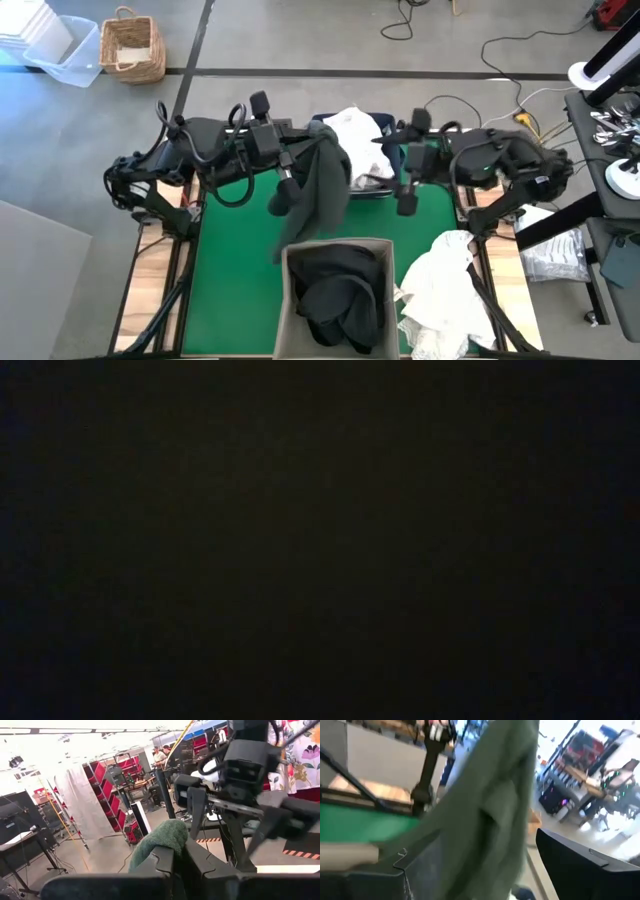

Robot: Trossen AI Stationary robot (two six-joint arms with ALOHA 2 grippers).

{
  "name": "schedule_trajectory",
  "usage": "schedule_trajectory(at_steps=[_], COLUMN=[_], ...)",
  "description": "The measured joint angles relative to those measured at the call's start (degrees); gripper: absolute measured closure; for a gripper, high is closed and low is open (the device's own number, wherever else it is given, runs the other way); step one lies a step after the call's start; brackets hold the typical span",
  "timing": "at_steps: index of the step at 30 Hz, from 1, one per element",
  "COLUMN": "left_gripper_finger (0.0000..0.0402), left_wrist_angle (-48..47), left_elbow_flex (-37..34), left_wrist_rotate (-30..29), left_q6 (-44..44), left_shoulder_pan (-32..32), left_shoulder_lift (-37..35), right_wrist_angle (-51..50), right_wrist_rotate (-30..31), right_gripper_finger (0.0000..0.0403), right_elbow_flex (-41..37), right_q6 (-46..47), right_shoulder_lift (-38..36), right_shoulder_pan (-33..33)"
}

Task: Sort clothes
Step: Put the green polo into the white laundry bin

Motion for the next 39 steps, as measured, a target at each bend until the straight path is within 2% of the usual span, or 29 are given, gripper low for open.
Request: schedule_trajectory(at_steps=[7,12,16,19,25,28,30,33,39], left_gripper_finger=[0.0402,0.0401,0.0401,0.0401,0.0395,0.0364,0.0328,0.0261,0.0123], left_wrist_angle=[0.37,1.31,1.64,1.74,-0.48,-5.87,-9.27,-13.56,-14.18], left_elbow_flex=[0.00,0.00,0.00,0.00,0.00,0.11,0.16,0.20,0.34], left_wrist_rotate=[0.04,2.29,5.06,5.07,4.67,4.64,4.46,1.69,-4.89], left_q6=[0.00,-0.72,-1.53,-1.41,-0.63,-1.52,-2.45,-2.95,-0.25], left_shoulder_pan=[0.00,-0.50,-0.78,-0.87,-0.85,-0.85,-0.85,-0.86,-0.85], left_shoulder_lift=[0.08,0.13,0.15,0.36,0.32,-0.28,-0.76,-1.07,-1.25], right_wrist_angle=[17.25,22.59,25.69,28.54,28.85,26.97,26.35,26.29,26.69], right_wrist_rotate=[-0.26,-3.47,-7.08,-9.86,-10.26,-10.33,-10.29,-10.29,-10.27], right_gripper_finger=[0.0093,0.0088,0.0111,0.0167,0.0366,0.0382,0.0388,0.0389,0.0389], right_elbow_flex=[-8.39,-11.70,-14.17,-16.18,-16.51,-15.24,-14.48,-14.11,-13.78], right_q6=[-6.20,-6.46,-6.92,-6.66,-9.69,-9.19,-8.89,-8.88,-9.09], right_shoulder_lift=[0.11,0.11,0.11,0.09,0.04,0.07,0.03,-0.31,-0.31], right_shoulder_pan=[-0.50,-2.66,-4.91,-6.05,-6.27,-6.25,-6.25,-6.25,-6.25])
